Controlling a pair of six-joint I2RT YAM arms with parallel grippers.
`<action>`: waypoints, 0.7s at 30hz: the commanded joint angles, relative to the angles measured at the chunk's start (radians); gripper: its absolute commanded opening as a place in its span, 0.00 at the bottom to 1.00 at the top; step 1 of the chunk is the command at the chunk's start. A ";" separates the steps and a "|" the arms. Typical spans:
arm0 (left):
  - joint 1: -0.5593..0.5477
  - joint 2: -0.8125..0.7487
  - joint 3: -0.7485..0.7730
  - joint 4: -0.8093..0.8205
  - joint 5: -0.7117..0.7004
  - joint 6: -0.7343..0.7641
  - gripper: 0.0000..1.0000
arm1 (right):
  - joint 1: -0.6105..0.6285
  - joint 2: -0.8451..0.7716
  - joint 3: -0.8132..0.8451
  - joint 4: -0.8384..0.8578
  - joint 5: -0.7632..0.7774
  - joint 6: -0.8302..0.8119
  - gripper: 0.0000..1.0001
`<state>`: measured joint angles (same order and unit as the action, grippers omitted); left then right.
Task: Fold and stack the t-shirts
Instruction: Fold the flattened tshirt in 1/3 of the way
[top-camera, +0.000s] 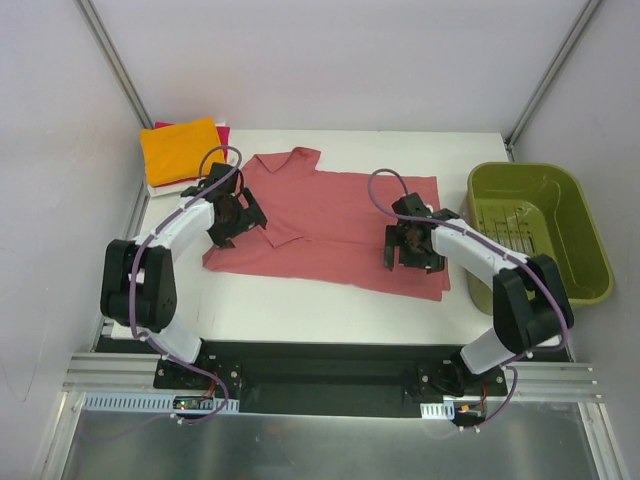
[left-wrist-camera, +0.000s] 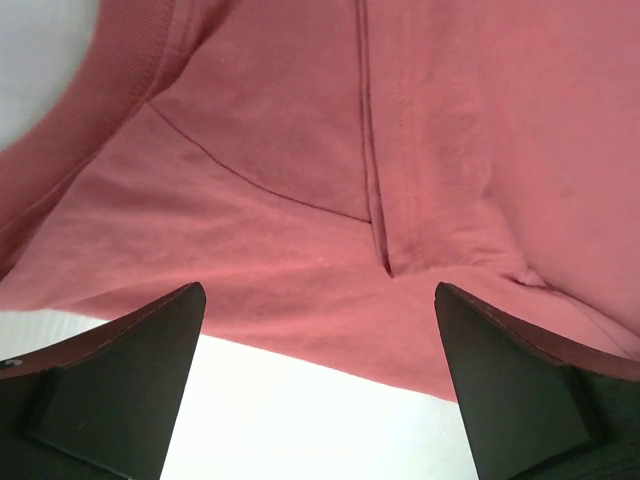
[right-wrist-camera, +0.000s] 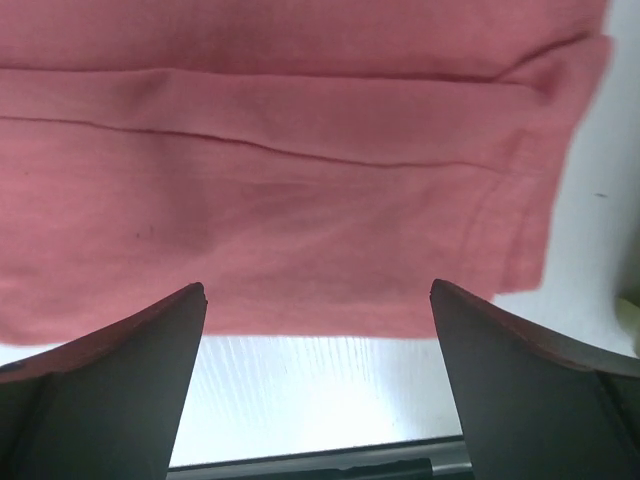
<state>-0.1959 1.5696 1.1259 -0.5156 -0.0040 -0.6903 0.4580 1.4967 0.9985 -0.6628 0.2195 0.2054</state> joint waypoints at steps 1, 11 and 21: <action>0.044 0.085 -0.040 0.049 0.104 -0.018 0.99 | -0.004 0.105 0.041 0.068 -0.045 -0.020 0.99; 0.096 -0.051 -0.336 0.069 0.087 -0.037 1.00 | -0.002 0.056 -0.132 0.049 -0.132 0.054 1.00; 0.096 -0.489 -0.597 -0.079 0.038 -0.143 0.99 | 0.045 -0.229 -0.347 -0.040 -0.192 0.106 1.00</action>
<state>-0.1036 1.2179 0.5976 -0.4358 0.0879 -0.7750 0.4770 1.3628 0.7021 -0.6094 0.0708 0.2703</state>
